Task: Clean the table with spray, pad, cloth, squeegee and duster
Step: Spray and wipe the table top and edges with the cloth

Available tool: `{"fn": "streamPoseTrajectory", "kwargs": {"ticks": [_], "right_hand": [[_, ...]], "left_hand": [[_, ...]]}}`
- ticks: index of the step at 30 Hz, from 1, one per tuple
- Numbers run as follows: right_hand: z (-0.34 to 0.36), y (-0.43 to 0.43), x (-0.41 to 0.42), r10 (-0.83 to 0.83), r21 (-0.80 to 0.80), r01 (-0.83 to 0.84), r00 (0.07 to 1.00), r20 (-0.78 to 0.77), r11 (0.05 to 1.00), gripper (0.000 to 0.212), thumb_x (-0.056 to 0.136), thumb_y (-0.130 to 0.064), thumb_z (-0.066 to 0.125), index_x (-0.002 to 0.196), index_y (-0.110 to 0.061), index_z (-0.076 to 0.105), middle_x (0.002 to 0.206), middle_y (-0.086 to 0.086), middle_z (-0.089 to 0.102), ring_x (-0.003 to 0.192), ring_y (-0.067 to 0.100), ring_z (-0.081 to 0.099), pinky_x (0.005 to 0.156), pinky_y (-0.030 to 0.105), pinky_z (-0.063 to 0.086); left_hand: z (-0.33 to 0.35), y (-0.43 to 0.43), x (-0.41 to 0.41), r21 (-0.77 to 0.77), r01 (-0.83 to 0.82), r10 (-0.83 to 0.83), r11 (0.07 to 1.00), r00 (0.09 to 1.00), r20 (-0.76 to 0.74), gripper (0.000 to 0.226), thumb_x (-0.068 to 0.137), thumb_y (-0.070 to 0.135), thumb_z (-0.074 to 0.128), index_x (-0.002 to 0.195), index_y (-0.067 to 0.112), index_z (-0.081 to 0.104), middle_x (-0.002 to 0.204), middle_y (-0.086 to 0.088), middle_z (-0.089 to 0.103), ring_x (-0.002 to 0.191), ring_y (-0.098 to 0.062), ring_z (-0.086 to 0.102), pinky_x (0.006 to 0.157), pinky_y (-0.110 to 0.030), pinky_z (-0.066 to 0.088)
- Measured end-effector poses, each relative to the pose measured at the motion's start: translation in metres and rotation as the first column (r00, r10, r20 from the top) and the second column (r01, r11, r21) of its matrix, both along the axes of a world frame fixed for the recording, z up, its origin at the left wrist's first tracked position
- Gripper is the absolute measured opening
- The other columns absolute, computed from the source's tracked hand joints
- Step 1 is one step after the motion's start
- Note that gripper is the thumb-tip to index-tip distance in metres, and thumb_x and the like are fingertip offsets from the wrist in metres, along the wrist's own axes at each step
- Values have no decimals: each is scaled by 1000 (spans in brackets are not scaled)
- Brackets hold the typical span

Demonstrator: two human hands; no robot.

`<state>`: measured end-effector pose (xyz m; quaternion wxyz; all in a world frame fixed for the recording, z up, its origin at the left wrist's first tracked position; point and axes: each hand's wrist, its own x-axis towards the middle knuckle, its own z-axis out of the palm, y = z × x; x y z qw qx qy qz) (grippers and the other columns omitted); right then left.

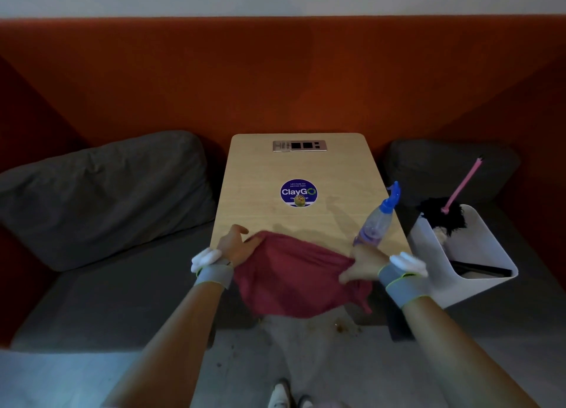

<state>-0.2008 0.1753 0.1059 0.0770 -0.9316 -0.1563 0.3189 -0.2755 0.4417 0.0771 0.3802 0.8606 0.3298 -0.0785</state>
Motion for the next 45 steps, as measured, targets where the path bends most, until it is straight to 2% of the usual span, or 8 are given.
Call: {"fn": "streamPoseTrajectory", "kwargs": {"ticks": [3,6,11,14,18,24,36,45], "right_hand": [[24,7,10,-133,361,201,970,-206,911,36,76,-19,78,106,-4,65,95,14,71,80,24,66,71,36,55],[49,15,19,-208,668,462,880,-427,583,40,80,1,72,118,-4,60,95,13,69,76,22,68,70,33,57],[60,19,46,-301,676,693,719,-626,251,64,70,-13,84,122,-21,47,113,12,64,98,25,64,71,37,55],[49,26,56,-403,600,707,707,-581,376,80,42,-15,97,108,-15,52,113,17,61,93,27,64,69,37,55],[48,34,56,-571,443,497,820,41,746,40,77,-15,76,115,-10,66,120,12,63,113,29,59,94,29,44],[47,39,48,-615,593,416,768,176,689,19,85,-23,71,100,-11,74,105,14,72,106,31,63,86,28,45],[41,39,51,-660,723,331,717,225,606,33,92,0,50,92,-17,78,105,7,73,103,24,63,76,17,37],[36,37,56,-595,664,295,753,281,687,33,95,-5,45,102,-16,76,113,12,70,102,32,62,76,27,42]], "left_hand": [[24,5,10,-149,-56,51,987,998,-38,56,88,62,49,105,10,62,97,-10,62,91,-28,62,77,-30,48],[41,8,15,-683,-166,294,712,953,75,28,90,32,63,107,10,62,94,-8,63,75,-19,62,61,-27,52],[54,44,17,-919,25,504,394,830,238,51,86,-1,58,130,20,44,110,-5,60,88,-18,62,67,-31,53],[59,61,14,-873,78,377,481,881,287,64,79,-12,61,132,22,50,124,-8,55,108,-27,57,85,-40,52],[63,63,14,-670,62,142,740,959,245,69,71,-21,65,131,11,52,111,-15,59,100,-27,60,87,-40,54],[68,70,13,120,-245,218,962,954,207,56,58,27,89,109,18,68,114,-8,60,97,-19,58,75,-25,45],[63,74,9,83,-247,237,965,964,120,16,83,7,60,93,8,72,101,-13,68,97,-32,63,86,-38,51],[51,72,10,-549,-359,575,755,765,290,14,93,9,56,101,18,62,96,-11,61,77,-22,60,69,-36,58]]}}
